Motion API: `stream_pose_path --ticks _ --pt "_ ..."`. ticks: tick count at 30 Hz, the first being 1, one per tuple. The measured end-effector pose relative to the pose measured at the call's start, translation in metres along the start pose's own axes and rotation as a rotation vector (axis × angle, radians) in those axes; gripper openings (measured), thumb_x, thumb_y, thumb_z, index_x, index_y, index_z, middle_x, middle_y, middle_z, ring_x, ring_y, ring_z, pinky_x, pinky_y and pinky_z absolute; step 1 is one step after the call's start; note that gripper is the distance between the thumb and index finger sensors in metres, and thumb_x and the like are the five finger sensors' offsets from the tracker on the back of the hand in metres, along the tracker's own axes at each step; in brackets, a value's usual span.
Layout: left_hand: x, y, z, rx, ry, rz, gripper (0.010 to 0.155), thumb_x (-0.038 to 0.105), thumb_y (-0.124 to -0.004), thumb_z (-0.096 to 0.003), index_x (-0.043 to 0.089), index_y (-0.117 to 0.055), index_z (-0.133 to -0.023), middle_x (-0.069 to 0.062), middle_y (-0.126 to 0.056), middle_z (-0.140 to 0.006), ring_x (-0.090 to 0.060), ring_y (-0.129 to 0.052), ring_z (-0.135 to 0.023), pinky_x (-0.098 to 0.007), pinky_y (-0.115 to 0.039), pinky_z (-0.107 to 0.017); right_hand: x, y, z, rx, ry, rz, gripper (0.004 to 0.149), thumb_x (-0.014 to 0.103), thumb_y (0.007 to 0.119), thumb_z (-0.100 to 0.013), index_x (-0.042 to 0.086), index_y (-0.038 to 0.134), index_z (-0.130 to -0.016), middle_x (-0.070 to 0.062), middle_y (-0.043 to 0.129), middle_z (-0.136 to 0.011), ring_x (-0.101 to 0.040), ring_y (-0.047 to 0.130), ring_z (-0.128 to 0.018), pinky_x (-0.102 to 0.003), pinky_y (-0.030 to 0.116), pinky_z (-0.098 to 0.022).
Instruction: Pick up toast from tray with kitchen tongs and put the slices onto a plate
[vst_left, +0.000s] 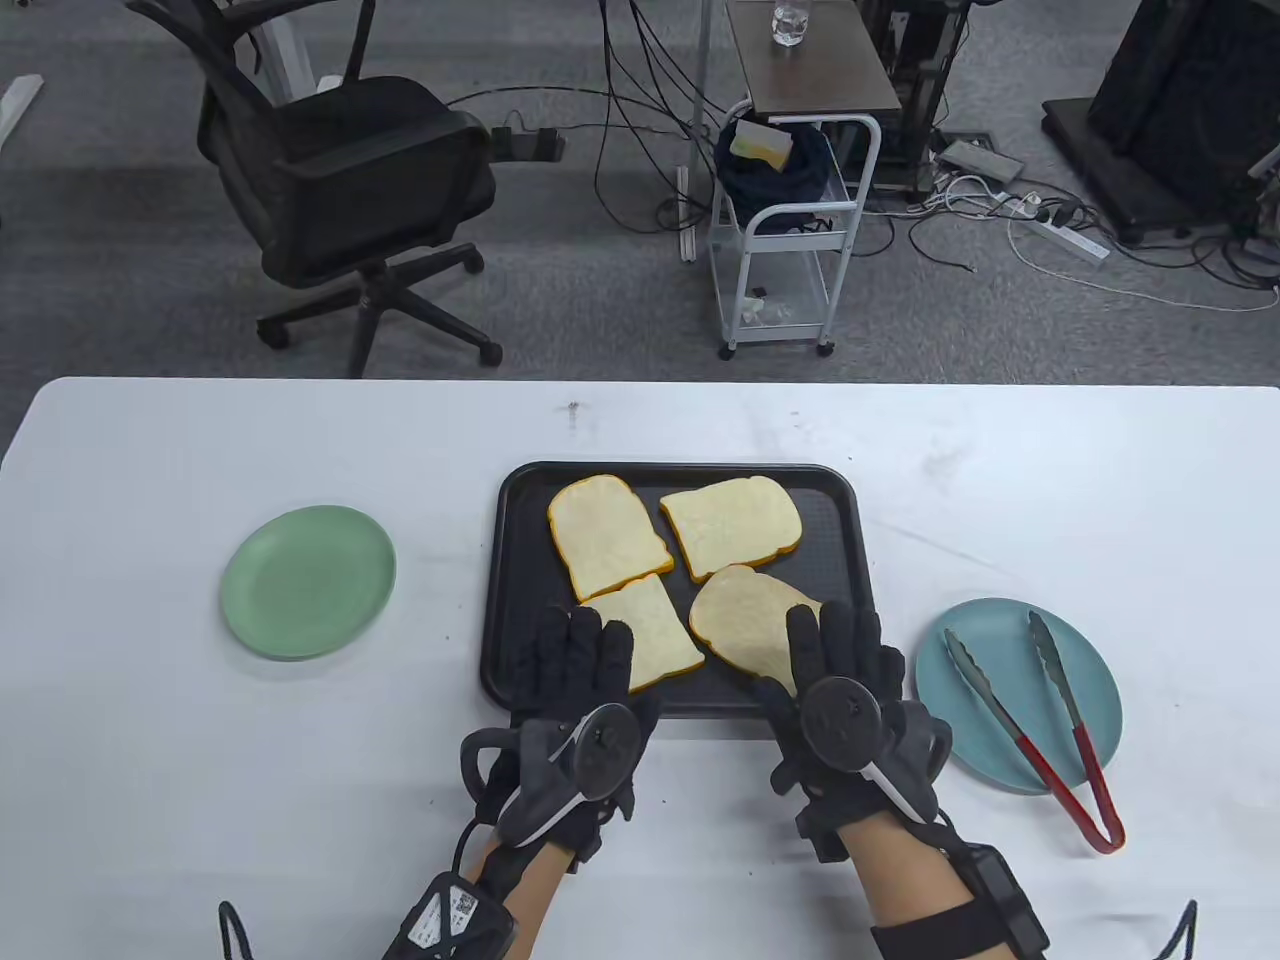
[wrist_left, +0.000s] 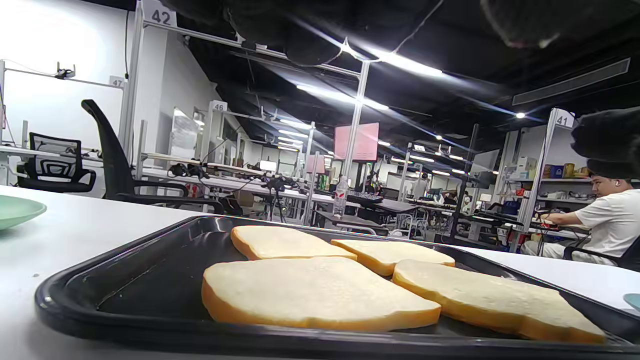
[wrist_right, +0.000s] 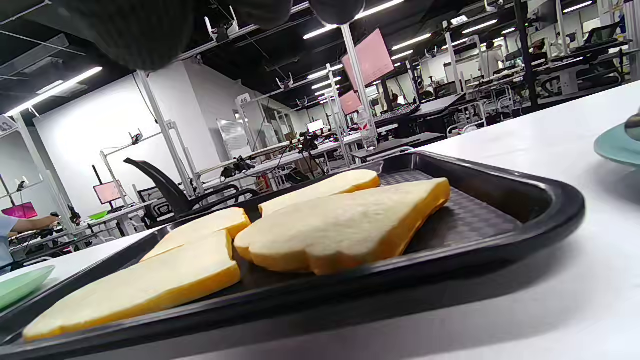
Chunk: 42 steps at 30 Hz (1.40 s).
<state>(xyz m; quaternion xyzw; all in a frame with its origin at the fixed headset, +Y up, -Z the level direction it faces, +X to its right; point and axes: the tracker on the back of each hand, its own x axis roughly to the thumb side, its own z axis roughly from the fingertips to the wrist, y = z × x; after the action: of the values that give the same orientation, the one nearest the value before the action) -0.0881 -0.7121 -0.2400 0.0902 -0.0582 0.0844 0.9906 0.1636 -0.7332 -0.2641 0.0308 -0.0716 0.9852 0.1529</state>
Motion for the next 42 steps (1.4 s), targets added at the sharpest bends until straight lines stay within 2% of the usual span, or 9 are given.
stream_pose_path --ticks 6,12,18,25,31,36,39,42 --pt "-0.001 0.000 0.000 -0.008 0.009 0.001 0.071 0.064 -0.059 -0.0416 0.031 -0.050 -0.105 -0.005 -0.049 -0.118 -0.035 -0.043 -0.112 -0.053 -0.045 -0.079 -0.003 -0.004 0.000 -0.005 0.005 -0.009 0.073 0.058 0.062 -0.050 0.026 0.037 -0.110 -0.016 0.032 -0.117 -0.045 0.028 -0.104 -0.065 0.036 -0.067" --pt "-0.005 0.000 -0.001 -0.005 0.027 0.016 0.072 0.064 -0.060 -0.0415 0.031 -0.050 -0.105 -0.005 -0.049 -0.118 -0.035 -0.043 -0.112 -0.053 -0.045 -0.079 -0.023 -0.013 -0.004 0.001 0.080 -0.005 0.079 0.061 0.067 -0.048 0.027 0.036 -0.111 -0.017 0.029 -0.118 -0.045 0.025 -0.104 -0.065 0.034 -0.068" --pt "-0.007 0.000 -0.001 -0.003 0.030 0.018 0.072 0.064 -0.060 -0.0414 0.031 -0.050 -0.105 -0.005 -0.049 -0.118 -0.035 -0.043 -0.112 -0.053 -0.046 -0.079 -0.063 -0.025 -0.011 0.012 0.240 0.024 0.086 0.065 0.073 -0.045 0.028 0.032 -0.112 -0.019 0.025 -0.118 -0.047 0.021 -0.104 -0.066 0.031 -0.068" --pt "-0.010 0.000 -0.002 -0.002 0.043 0.026 0.072 0.064 -0.061 -0.0414 0.031 -0.050 -0.105 -0.005 -0.049 -0.118 -0.035 -0.043 -0.112 -0.053 -0.045 -0.079 -0.118 -0.035 -0.014 0.075 0.473 0.011 0.092 0.065 0.078 -0.044 0.027 0.029 -0.113 -0.021 0.020 -0.118 -0.048 0.017 -0.103 -0.068 0.028 -0.067" --pt "-0.014 0.001 -0.003 -0.002 0.054 0.040 0.072 0.064 -0.062 -0.0414 0.031 -0.049 -0.105 -0.005 -0.049 -0.118 -0.035 -0.043 -0.112 -0.053 -0.046 -0.079 -0.158 -0.031 -0.011 0.243 0.728 0.023 0.102 0.062 0.084 -0.044 0.023 0.020 -0.112 -0.025 0.015 -0.118 -0.053 0.011 -0.101 -0.071 0.024 -0.065" --pt "-0.018 0.002 -0.002 0.004 0.060 0.051 0.072 0.064 -0.062 -0.0414 0.031 -0.049 -0.105 -0.005 -0.049 -0.118 -0.035 -0.043 -0.112 -0.053 -0.046 -0.079 -0.173 -0.020 -0.010 0.350 0.812 0.021 0.106 0.060 0.087 -0.044 0.023 0.015 -0.111 -0.026 0.018 -0.119 -0.055 0.011 -0.101 -0.073 0.023 -0.064" --pt "-0.019 0.001 -0.003 0.001 0.063 0.058 0.072 0.064 -0.062 -0.0413 0.031 -0.049 -0.105 -0.005 -0.049 -0.118 -0.035 -0.043 -0.112 -0.053 -0.046 -0.079 -0.177 -0.016 -0.010 0.350 0.830 0.035 0.106 0.058 0.089 -0.044 0.022 0.015 -0.111 -0.025 0.019 -0.118 -0.055 0.013 -0.102 -0.074 0.025 -0.064" --pt "-0.020 0.001 -0.003 -0.003 0.066 0.064 0.073 0.064 -0.062 -0.0415 0.031 -0.049 -0.105 -0.005 -0.049 -0.118 -0.035 -0.043 -0.112 -0.053 -0.046 -0.079 -0.179 -0.018 -0.009 0.271 0.843 0.057 0.104 0.055 0.090 -0.043 0.023 0.017 -0.111 -0.028 0.023 -0.118 -0.058 0.020 -0.103 -0.075 0.029 -0.064"
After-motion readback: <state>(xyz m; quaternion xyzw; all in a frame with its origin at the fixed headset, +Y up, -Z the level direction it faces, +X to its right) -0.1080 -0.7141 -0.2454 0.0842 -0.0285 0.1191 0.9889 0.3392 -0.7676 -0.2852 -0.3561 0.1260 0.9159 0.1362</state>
